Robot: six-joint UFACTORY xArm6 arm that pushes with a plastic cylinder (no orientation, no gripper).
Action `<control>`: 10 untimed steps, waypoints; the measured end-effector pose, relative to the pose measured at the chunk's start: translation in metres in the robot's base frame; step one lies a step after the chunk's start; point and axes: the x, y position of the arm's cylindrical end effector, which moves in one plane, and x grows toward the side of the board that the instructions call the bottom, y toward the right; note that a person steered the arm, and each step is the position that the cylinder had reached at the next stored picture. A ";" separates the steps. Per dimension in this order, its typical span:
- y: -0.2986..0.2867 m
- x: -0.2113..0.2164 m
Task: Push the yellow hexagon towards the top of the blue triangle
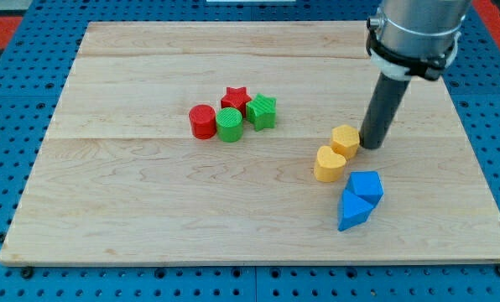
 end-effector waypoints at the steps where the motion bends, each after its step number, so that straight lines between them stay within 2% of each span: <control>1: -0.005 -0.031; 3: -0.042 0.019; 6: -0.049 0.032; 8: -0.052 0.060; 9: -0.054 0.047; 10: -0.054 0.012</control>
